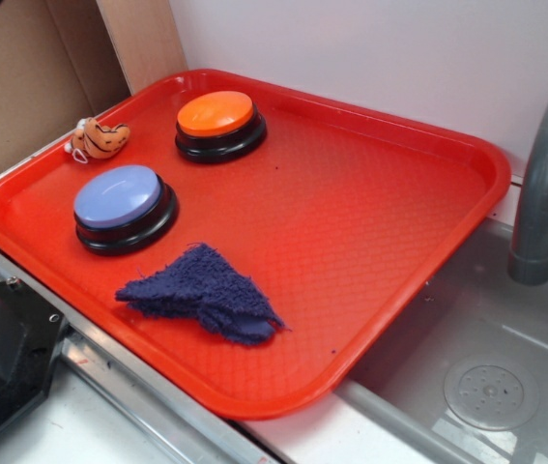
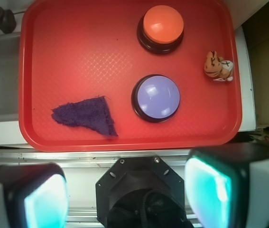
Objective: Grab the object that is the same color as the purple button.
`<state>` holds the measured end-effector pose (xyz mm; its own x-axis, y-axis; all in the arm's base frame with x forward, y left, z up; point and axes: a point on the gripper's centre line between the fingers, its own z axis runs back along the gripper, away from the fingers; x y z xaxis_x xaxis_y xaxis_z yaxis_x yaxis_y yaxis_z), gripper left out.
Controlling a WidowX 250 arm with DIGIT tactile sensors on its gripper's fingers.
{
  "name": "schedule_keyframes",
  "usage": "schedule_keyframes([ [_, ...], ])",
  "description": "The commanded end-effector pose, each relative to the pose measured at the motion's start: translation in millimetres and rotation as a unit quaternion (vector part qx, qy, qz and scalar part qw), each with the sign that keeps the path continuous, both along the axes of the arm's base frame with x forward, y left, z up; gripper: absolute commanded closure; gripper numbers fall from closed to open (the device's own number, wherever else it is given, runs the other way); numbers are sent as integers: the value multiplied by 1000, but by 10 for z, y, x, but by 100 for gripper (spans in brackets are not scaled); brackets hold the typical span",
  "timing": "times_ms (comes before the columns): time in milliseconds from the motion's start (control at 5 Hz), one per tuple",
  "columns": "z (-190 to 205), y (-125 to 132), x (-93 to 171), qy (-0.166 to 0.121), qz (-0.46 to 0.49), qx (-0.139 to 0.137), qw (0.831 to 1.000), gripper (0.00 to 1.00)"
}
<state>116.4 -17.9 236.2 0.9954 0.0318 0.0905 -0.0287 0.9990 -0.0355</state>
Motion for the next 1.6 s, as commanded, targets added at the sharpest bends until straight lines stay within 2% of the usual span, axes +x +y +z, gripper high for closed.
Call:
schedule_keyframes([
  [0, 0, 0, 0, 0, 0, 0, 1000, 0],
  [200, -218, -57, 50, -5, 14, -18, 1000, 0],
  [400, -628, -113, 72, -12, 63, -30, 998, 0],
  [1000, -1686, -203, 216, -28, 178, -3, 984, 0],
  [1200, -1942, -228, 253, -29, 200, 16, 979, 0],
  [1400, -2115, -239, 275, -27, 201, -2, 979, 0],
])
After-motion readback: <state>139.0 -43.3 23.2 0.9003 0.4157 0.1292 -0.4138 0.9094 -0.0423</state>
